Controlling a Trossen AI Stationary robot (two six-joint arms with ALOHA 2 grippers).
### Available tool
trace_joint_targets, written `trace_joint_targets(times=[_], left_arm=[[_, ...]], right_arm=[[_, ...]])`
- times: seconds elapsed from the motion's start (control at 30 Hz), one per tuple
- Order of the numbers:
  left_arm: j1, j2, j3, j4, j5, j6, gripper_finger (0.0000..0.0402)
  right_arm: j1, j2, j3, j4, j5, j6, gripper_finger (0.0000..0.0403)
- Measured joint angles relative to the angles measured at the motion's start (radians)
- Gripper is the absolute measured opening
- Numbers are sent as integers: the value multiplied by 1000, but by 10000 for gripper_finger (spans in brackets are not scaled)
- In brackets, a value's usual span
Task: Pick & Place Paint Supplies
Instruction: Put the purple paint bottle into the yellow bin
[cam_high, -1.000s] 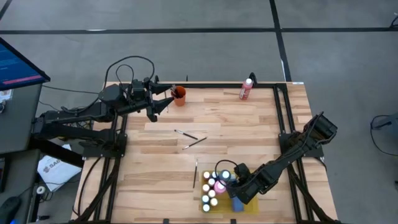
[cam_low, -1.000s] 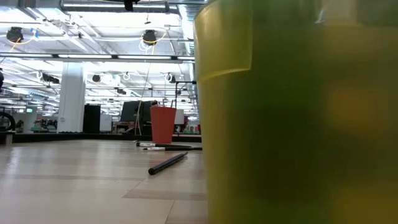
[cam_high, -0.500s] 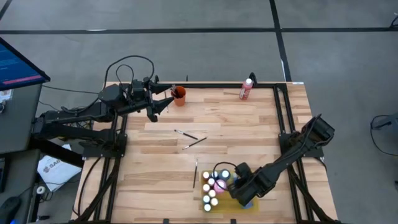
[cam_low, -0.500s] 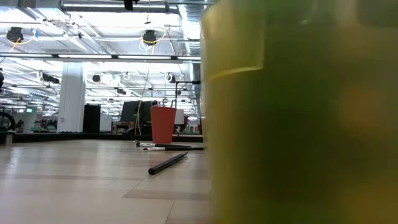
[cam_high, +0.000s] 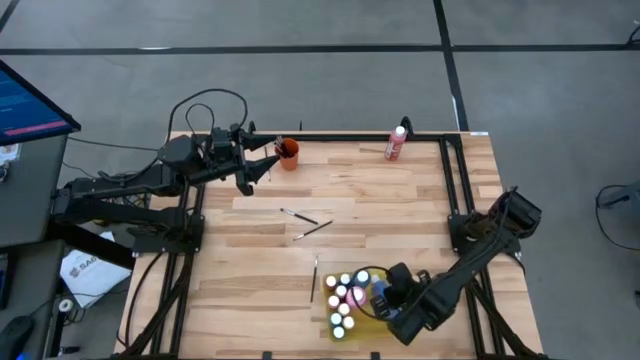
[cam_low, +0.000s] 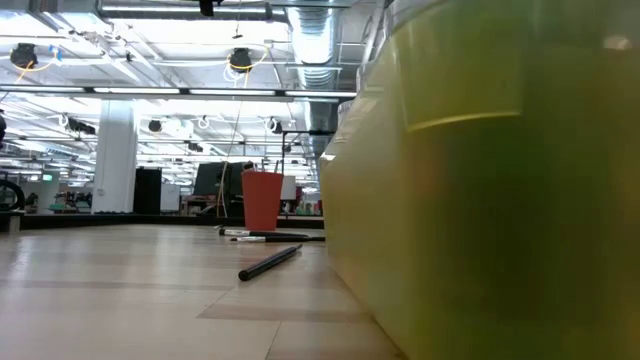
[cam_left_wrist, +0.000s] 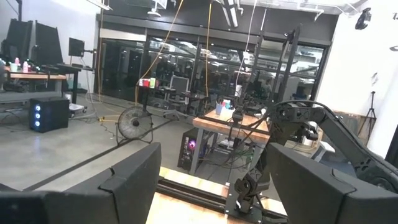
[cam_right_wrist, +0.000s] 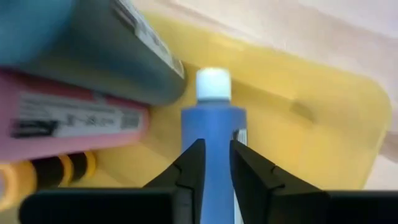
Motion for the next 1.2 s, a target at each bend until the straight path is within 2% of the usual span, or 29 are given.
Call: trace_joint_targets(times=[0.1,0.2,0.3,0.47,0.63,0.73,0.93,1.2], left_arm=[[0,0,0,0,0,0,286],[0,0,0,0,0,-2,286],[0,0,0,0,1,-3,286],[0,0,0,-1,1,-3,286],[0,0,0,-1,2,-3,286],[0,0,0,-2,5,-3,286],[0,0,0,-2,5,-3,286],[0,0,0,-2,4,1,286]], right_arm=[[21,-1,8,-6,49,16,49],[27,-2,9,6,-1,-17,39],[9,-2,9,95,-50,-118,51],[-56,0,10,201,-163,-321,128],[-122,1,10,126,-250,-375,232],[-152,1,10,81,-298,-391,263],[-173,1,10,77,-312,-495,268],[-151,40,-31,147,-270,-506,264]])
